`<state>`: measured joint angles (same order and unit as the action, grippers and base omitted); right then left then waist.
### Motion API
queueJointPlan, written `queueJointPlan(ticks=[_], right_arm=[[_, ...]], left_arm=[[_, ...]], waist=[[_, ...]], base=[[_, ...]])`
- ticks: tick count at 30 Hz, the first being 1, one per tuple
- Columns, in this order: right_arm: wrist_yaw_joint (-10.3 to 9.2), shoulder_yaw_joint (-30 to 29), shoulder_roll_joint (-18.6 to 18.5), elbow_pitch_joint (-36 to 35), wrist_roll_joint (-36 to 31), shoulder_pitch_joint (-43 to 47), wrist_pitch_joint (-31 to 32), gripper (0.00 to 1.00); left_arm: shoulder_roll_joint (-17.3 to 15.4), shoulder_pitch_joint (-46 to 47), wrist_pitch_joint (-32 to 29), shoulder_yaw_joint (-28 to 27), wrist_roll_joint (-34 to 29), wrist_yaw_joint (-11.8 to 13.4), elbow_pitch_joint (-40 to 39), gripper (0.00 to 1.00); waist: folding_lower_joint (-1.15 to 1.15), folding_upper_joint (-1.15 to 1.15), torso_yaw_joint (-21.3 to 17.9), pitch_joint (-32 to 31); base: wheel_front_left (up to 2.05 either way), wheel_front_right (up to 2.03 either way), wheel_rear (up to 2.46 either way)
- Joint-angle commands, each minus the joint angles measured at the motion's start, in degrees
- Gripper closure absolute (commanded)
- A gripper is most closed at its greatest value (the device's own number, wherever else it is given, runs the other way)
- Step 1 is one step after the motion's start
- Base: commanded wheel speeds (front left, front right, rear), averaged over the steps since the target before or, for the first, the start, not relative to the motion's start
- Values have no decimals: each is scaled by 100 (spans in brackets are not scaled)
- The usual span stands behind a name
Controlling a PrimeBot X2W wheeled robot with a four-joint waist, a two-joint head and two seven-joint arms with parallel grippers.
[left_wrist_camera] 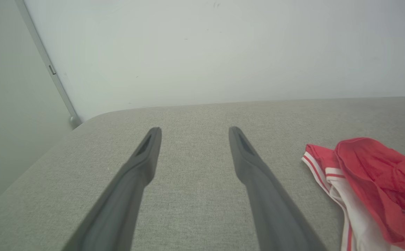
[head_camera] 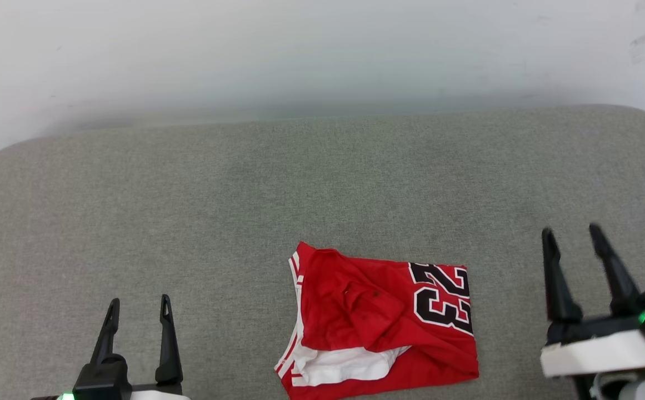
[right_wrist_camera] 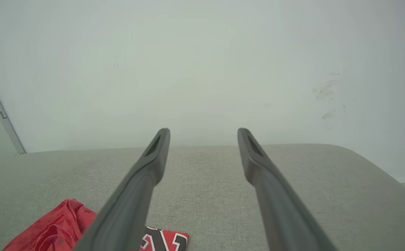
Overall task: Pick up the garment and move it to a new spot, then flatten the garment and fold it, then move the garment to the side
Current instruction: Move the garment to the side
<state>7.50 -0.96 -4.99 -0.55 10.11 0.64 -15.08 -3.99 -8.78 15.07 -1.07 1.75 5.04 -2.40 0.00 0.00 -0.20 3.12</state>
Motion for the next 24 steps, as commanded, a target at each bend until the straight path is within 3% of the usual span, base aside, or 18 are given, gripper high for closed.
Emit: queueJointPlan(ticks=[1, 4, 7, 17, 21, 24], right_arm=[[-2, 15, -198, -48, -13, -286, -9, 0], [-2, 110, -564, -59, 126, -860, 244, 0], [-2, 422, -1009, -53, 558, -1402, 1026, 0], [-2, 1369, -2387, 123, 2905, -2386, 4994, 0], [-2, 1448, -2567, 392, 3776, -2247, 6233, 0], [-2, 1392, -2556, 568, 4088, -2155, 6679, 0]], left_arm=[[5, 80, 13, -24, -13, -17, 3, 0], [10, 111, 13, -31, -23, -37, -7, 0], [8, 185, 13, -33, -29, -80, -1, 0], [26, 445, 13, -37, -30, -158, 6, 0], [20, 537, 13, -83, -42, -196, -16, 0], [24, 599, 13, -90, -49, -211, -29, 0]], waist=[[0, 0, 0, 19], [0, 0, -4, 73], [0, 0, 27, 148], [0, 0, 120, 458], [0, 0, 167, 603], [0, 0, 198, 691]], base=[[0, 0, 0], [0, 0, 0], [0, 0, 0], [0, 0, 0], [0, 0, 0], [0, 0, 0]])
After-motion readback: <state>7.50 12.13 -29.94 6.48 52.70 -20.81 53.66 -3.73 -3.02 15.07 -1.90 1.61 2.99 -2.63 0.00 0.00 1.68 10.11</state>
